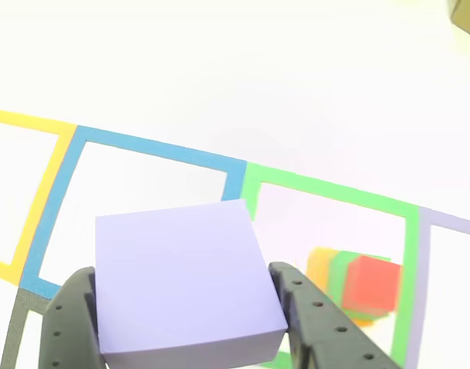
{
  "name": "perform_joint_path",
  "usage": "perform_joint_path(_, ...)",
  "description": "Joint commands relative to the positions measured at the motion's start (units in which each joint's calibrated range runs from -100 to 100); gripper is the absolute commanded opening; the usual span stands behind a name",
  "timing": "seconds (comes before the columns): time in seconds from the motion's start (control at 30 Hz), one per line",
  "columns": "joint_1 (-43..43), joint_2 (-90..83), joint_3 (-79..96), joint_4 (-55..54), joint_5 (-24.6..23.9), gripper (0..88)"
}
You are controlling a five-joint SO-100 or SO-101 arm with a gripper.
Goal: Tower of hanoi
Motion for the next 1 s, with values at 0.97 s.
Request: perform_joint_path(0.97, -11.58, 51.28, 19.96, -84.38, 0.18, 6.6)
